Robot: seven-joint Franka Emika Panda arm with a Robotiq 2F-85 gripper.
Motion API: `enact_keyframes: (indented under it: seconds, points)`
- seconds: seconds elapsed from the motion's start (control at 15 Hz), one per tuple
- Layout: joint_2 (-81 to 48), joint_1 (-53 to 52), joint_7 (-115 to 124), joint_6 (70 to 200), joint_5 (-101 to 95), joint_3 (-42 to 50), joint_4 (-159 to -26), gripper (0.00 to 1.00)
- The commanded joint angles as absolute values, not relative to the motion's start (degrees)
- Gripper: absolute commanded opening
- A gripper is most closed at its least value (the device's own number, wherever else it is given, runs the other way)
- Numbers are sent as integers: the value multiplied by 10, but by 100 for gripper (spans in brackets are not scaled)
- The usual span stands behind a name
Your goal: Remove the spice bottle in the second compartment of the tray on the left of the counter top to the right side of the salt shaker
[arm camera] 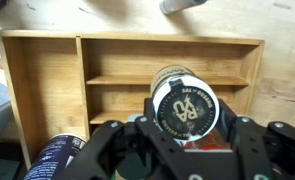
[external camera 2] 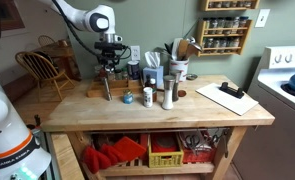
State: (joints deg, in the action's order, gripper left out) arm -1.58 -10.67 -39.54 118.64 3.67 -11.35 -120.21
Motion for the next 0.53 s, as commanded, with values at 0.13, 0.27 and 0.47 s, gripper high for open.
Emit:
enact_keyframes:
  seconds: [0.13, 0.27, 0.47]
  points:
    - [30, -78, -327, 1120, 52, -81, -1203, 34]
    - [42, -67, -283, 1110, 34, -67, -1209, 34]
    - [28, -66, -279, 1118, 30, -61, -1196, 59]
